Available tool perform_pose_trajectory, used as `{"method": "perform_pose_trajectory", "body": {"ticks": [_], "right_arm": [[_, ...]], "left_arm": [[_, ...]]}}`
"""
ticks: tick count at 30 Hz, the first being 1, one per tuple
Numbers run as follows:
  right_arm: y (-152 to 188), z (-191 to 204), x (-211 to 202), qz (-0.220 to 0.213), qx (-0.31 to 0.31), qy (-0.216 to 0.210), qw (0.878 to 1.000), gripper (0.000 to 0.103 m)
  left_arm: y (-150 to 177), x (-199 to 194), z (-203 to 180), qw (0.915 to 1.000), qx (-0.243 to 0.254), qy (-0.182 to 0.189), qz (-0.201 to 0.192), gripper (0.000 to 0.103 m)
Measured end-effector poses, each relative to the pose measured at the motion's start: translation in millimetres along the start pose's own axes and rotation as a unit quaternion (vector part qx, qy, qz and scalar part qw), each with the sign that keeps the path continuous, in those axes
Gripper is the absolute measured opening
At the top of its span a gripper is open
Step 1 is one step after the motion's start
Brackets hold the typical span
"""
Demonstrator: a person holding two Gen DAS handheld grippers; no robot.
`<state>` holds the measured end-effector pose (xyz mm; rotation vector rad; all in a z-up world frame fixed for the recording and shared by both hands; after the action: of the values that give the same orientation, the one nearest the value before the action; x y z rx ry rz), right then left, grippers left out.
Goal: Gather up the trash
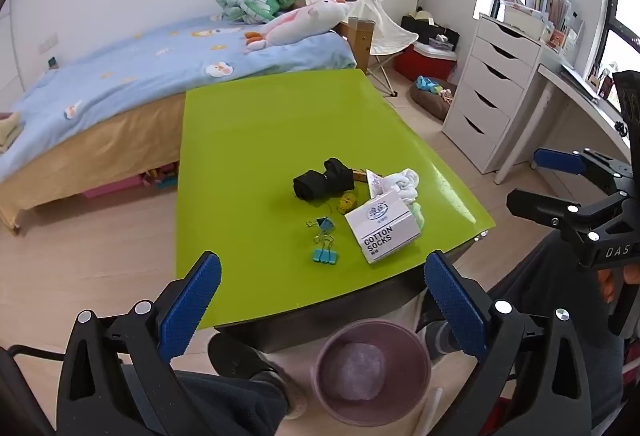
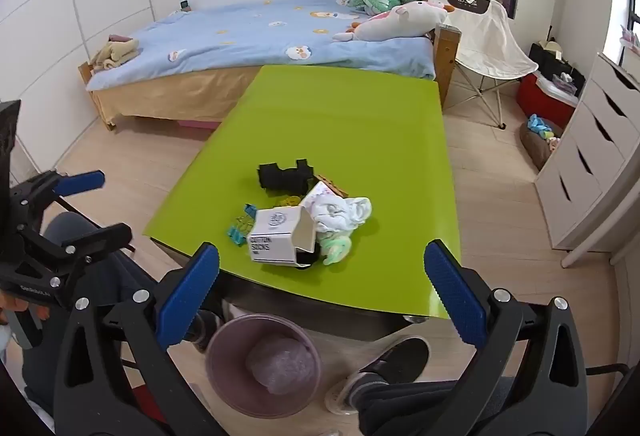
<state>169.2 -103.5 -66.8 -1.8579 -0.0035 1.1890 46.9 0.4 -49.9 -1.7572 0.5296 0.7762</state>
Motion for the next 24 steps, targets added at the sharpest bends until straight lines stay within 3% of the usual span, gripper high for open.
{"method": "perform_pose_trajectory", "body": {"ticks": [9,24], "right_arm": [[4.1,0.5,-0.2,0.003,0.0,-0.011,1.0,0.1],[7.8,10.3,-7.3,-0.007,0.006,-0.025,1.0,0.1]], "left_arm": [[4.6,2.0,-2.7,0.9998,0.018,-0.005,-0.004,0.098],[5.5,-7.1,3.7,0.9999,-0.004,-0.007,-0.011,0.098]]}}
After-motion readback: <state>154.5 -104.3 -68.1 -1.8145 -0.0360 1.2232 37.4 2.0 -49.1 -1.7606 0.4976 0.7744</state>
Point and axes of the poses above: each gripper's, at about its wrist camera, not at the fingertips, and x roughly the way its jaws point, z to its left, y to its underside, the point moved 7 cm from there along x, roughly the way its jaws point, and after that the axes turned 12 degrees about -x, right-handed, at the moved point
